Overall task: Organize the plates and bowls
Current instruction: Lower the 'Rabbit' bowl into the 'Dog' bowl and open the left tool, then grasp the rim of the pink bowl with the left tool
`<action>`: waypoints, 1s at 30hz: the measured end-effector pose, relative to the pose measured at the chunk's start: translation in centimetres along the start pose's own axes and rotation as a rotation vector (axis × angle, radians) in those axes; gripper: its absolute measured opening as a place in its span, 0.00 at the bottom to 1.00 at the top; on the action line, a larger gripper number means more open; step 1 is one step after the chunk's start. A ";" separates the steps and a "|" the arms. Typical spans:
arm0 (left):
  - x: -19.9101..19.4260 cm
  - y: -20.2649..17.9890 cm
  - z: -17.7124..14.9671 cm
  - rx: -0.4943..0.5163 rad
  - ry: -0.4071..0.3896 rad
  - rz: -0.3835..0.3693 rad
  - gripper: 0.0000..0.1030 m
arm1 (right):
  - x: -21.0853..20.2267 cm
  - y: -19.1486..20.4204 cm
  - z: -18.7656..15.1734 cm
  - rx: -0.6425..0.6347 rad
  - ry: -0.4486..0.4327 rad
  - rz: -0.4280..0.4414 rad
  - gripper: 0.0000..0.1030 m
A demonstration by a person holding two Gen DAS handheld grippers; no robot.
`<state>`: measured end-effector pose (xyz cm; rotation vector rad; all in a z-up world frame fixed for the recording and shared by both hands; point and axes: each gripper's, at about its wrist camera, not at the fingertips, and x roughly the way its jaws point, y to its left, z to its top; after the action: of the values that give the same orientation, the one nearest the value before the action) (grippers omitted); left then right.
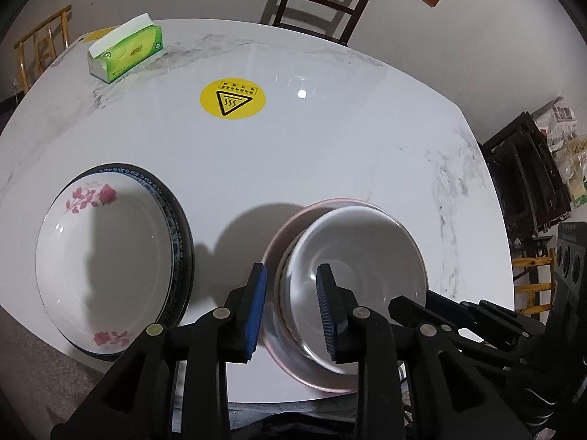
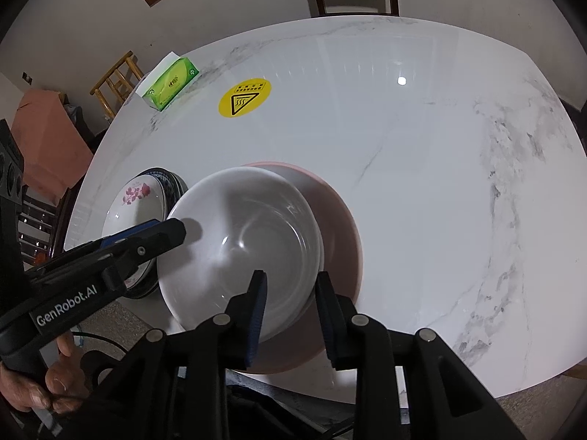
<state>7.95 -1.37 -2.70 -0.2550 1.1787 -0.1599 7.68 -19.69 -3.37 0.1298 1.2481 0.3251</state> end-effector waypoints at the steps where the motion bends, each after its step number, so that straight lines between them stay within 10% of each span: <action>1: 0.0 0.1 0.0 -0.003 0.000 -0.002 0.24 | -0.1 0.0 0.0 0.000 0.000 0.000 0.27; 30: -1.8 4.8 -0.8 -0.157 -0.025 -0.042 0.29 | -2.5 -1.4 -0.5 0.035 -0.057 -0.045 0.27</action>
<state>6.50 3.62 -2.70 -0.4188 1.1630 -0.1006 6.77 -21.79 -1.66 0.1400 1.1993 0.2593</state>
